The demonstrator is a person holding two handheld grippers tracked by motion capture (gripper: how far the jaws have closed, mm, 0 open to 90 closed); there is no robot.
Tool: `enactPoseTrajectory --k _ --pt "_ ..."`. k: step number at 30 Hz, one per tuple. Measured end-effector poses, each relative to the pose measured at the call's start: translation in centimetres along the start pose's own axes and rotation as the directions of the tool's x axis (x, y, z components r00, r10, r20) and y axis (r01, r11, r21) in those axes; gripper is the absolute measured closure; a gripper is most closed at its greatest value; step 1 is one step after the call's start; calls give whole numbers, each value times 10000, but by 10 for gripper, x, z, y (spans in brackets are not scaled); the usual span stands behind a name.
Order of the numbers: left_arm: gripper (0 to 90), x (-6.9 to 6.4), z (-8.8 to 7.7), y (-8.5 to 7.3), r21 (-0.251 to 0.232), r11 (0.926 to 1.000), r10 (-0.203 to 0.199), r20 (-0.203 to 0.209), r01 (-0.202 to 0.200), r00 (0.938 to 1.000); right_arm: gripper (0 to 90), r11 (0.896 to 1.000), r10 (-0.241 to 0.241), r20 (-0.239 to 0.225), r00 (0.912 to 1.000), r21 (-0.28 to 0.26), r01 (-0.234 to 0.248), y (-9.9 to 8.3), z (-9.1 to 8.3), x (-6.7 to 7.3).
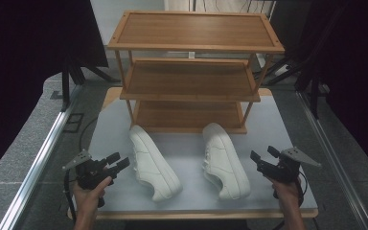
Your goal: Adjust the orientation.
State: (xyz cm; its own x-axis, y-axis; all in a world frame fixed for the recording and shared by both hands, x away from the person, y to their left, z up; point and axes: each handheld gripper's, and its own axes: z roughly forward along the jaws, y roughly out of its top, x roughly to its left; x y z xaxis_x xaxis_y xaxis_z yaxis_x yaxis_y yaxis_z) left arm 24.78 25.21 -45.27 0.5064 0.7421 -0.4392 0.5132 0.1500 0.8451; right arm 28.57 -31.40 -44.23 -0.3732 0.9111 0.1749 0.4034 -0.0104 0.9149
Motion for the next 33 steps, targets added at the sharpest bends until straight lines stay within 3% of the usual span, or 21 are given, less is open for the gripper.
enactPoseTrajectory --k 8,9,12,17,23,28,33 --pt "414 -4 -1 -4 -102 9999 -10 -382 6 9993 288 9999 106 -74 9999 -7 -106 3 -8 -5" --pt "437 -4 -3 -5 -80 9999 -109 -621 104 9980 294 10000 52 20 10000 -79 -52 4 -10 -5" --pt "505 -5 -8 -7 -21 9998 -180 -786 179 9967 295 9999 0 72 10000 -118 1 6 -12 -3" --pt "684 -8 -16 -7 43 10000 -53 -688 56 9976 295 9999 -132 14 9999 -29 132 6 -13 0" --pt "837 -10 -15 -8 113 9999 -14 -770 23 9970 295 9999 4 98 10000 123 -5 4 -11 -4" --pt "888 -15 -15 -12 332 9994 -46 -677 68 9977 298 9993 333 262 9991 170 -337 1 -11 -8" --pt "896 -28 -19 -18 366 9993 99 -579 -78 9983 298 9994 329 295 9990 123 -333 0 -14 -7"
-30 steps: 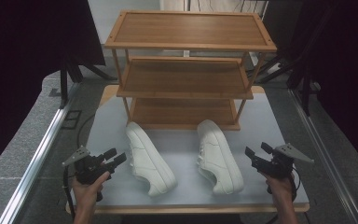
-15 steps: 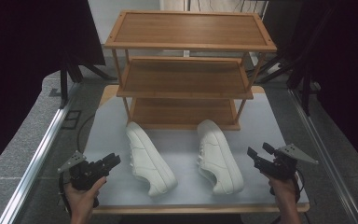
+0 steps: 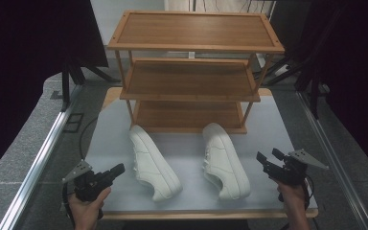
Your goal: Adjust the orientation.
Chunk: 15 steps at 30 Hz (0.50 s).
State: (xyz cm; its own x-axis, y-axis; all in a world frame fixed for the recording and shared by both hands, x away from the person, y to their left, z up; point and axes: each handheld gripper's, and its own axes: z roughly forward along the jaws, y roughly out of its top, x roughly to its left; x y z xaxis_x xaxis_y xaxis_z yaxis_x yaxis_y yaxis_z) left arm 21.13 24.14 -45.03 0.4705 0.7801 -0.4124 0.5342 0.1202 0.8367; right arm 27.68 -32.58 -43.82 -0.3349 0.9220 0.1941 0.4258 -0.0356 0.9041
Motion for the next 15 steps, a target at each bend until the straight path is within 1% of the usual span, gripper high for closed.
enactPoseTrajectory --k 1,2,3,4,6,7,8,9,10,11,12,15 --pt "896 0 0 0 0 10000 0 0 0 10000 298 10000 -6 -7 10000 -13 6 0 0 0" --pt "896 -4 0 -7 160 9999 2 52 -2 10000 298 10000 14 -21 10000 7 -14 -1 0 0" --pt "896 -4 0 -7 160 9999 2 52 -2 10000 298 10000 5 -30 10000 26 -5 -1 0 -1" --pt "896 -7 2 -13 409 9992 -7 155 1 9999 298 10000 21 -30 10000 62 -21 -2 1 -1" --pt "896 -11 6 -17 703 9975 29 312 -51 9995 299 9999 72 -34 10000 121 -71 -3 3 -2" --pt "896 -11 6 -17 703 9975 29 312 -51 9995 299 9999 72 -34 10000 121 -71 -3 3 -2" --pt "897 -16 10 -18 967 9952 120 411 -159 9991 301 9996 126 -46 9999 259 -125 -6 6 -3" --pt "896 -16 10 -18 967 9952 120 411 -159 9991 301 9996 126 -46 9999 259 -125 -6 6 -3" --pt "897 -21 15 -20 1191 9926 177 483 -234 9987 302 9993 93 -18 10000 374 -92 -7 7 -2" --pt "896 -21 15 -20 1191 9926 177 483 -234 9987 302 9993 93 -18 10000 374 -92 -7 7 -2" --pt "896 -25 19 -22 1396 9898 209 533 -282 9984 303 9992 52 -29 10000 402 -51 -7 7 -1" --pt "897 -30 26 -26 1671 9851 293 691 -405 9972 303 9991 -9 -52 10000 426 12 -7 7 2"
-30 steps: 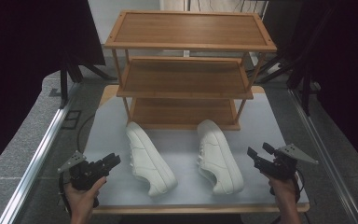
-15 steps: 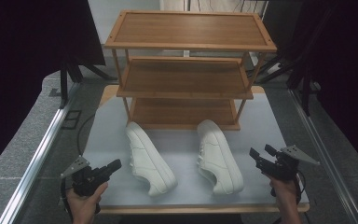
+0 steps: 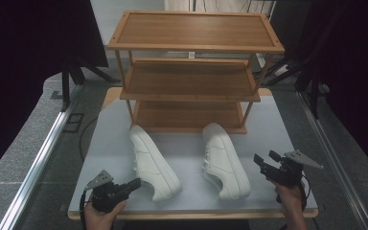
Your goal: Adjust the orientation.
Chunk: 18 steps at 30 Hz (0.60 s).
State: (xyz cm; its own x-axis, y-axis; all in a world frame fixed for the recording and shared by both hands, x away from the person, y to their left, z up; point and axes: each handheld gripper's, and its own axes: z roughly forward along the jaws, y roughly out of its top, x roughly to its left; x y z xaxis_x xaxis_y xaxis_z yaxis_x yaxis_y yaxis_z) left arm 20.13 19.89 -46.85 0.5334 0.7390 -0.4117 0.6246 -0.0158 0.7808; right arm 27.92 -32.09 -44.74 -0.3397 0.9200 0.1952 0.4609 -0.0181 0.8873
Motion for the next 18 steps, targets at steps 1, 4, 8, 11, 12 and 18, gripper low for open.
enactPoseTrajectory --k 1,4,8,11,12,18 --pt "897 -1 2 0 79 10000 57 67 -58 10000 303 10000 -29 3 10000 35 29 0 0 1" --pt "898 -3 5 0 234 9996 127 173 -131 9998 303 10000 -52 23 10000 51 52 -1 0 1" --pt "899 -8 9 2 466 9985 260 333 -275 9991 304 9999 31 102 9999 109 -32 -2 -1 -1" --pt "899 -10 13 1 684 9967 424 280 -442 9987 306 9998 146 222 9996 111 -149 -2 -2 -4" --pt "899 -10 13 1 684 9967 424 280 -442 9987 306 9998 177 252 9995 82 -179 -2 -3 -4" --pt "898 -14 23 -1 780 9958 463 302 -485 9985 306 9998 192 263 9995 48 -193 -2 -3 -4"
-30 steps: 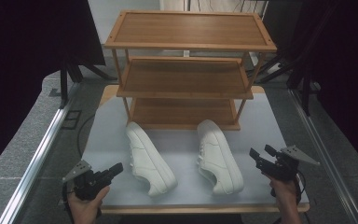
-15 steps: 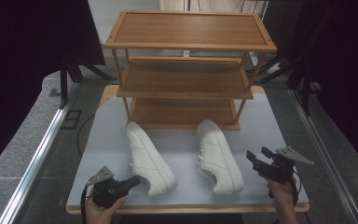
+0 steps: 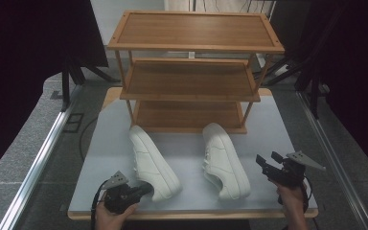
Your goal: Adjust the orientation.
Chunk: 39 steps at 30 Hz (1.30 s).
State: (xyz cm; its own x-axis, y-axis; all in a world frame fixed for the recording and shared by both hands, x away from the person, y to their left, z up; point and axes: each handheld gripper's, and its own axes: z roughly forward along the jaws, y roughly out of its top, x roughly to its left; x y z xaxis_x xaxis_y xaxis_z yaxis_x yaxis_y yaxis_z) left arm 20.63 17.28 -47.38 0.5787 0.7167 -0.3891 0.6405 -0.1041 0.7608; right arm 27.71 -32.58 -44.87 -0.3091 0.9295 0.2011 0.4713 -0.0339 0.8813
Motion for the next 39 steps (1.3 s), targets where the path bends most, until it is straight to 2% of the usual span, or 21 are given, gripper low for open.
enactPoseTrajectory --k 8,23,34,39 --pt "897 -4 6 7 80 9997 239 -9 -239 9997 307 9999 78 5 10000 154 -79 -2 3 -2" --pt "897 -13 23 22 283 9978 595 157 -600 9981 308 9989 462 -27 9989 -45 -462 -2 -2 -7" --pt "892 -9 27 36 95 9982 593 183 -595 9981 309 9986 534 40 9986 -45 -534 -2 -3 -9" --pt "888 -12 38 45 107 9979 646 24 -646 9979 309 9983 572 37 9984 -76 -571 -2 -3 -9"
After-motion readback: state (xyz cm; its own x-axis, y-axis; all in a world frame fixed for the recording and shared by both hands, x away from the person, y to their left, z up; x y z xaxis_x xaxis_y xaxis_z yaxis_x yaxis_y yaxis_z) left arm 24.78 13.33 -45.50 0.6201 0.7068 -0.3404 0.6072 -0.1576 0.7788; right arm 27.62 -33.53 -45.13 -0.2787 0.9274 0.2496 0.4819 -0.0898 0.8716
